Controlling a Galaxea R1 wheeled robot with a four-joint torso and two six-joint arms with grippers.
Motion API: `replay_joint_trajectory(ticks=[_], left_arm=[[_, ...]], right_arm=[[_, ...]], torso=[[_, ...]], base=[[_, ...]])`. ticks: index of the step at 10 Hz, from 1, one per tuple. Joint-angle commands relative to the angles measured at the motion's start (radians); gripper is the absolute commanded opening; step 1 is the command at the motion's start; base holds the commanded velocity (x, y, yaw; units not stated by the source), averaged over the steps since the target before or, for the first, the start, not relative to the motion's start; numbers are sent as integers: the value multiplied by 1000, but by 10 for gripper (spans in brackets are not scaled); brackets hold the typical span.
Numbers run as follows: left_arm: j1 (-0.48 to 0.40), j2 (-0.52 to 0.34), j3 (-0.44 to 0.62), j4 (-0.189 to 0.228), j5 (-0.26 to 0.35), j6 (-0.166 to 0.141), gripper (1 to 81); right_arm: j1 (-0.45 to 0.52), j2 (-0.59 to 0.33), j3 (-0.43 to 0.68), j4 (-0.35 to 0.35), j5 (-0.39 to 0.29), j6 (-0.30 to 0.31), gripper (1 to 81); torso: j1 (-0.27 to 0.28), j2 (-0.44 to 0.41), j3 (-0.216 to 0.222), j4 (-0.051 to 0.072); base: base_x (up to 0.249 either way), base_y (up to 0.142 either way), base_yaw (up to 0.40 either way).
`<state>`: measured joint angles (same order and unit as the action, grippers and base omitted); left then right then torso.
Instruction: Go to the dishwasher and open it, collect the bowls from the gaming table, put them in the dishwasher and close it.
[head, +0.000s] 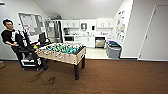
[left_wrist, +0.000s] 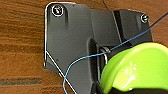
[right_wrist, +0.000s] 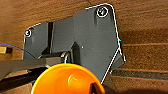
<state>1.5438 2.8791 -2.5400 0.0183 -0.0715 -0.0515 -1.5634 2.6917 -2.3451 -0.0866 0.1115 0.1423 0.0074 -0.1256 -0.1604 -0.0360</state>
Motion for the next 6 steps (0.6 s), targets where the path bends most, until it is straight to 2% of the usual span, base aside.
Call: replay_joint_trajectory(ticks=[1,6], left_arm=[[-40,-18,1,0,56,4,10],[-35,-20,1,3,56,4,10]], right_arm=[[42,-19,8,-9,-50,-3,10],[44,-17,8,-9,-52,-3,10]], torso=[[0,0,0,0],[-1,0,0,0]], base=[[136,0,0],[136,0,0]])
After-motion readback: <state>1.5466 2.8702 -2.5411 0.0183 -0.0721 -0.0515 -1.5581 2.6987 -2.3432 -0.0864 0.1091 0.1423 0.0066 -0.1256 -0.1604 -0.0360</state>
